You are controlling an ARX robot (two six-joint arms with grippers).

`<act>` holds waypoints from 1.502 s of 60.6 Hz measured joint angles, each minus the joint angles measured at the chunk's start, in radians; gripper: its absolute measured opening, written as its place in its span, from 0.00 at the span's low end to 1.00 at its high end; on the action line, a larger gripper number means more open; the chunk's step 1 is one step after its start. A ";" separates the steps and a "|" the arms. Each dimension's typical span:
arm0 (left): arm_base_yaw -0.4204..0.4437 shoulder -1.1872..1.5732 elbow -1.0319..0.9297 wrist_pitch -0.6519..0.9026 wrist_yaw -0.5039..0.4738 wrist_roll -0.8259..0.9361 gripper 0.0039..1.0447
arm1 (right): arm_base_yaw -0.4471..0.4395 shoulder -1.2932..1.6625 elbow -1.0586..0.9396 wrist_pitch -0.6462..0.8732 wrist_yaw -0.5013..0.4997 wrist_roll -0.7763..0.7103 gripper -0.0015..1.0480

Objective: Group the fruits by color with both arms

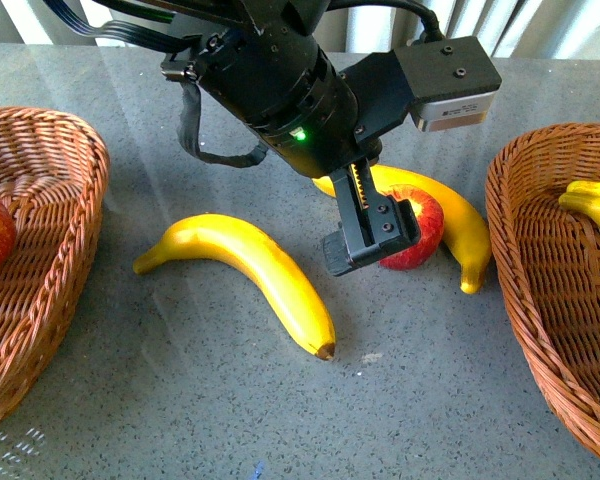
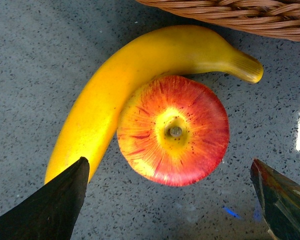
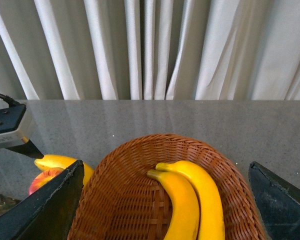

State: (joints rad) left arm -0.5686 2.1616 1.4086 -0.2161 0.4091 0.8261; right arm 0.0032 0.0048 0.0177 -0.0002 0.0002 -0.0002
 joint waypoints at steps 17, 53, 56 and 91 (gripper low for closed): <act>-0.011 0.050 0.048 -0.007 0.015 0.011 0.91 | 0.000 0.000 0.000 0.000 0.000 0.000 0.91; -0.027 0.107 0.102 -0.012 0.033 0.015 0.91 | 0.000 0.000 0.000 0.000 0.000 0.000 0.91; -0.030 0.112 0.102 -0.010 0.034 0.015 0.91 | 0.000 0.000 0.000 0.000 0.000 0.000 0.91; -0.058 0.137 0.109 0.016 0.024 -0.009 0.91 | 0.000 0.000 0.000 0.000 0.000 0.000 0.91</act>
State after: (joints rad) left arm -0.6270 2.2982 1.5181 -0.1997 0.4332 0.8169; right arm 0.0032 0.0048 0.0177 -0.0002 0.0002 -0.0002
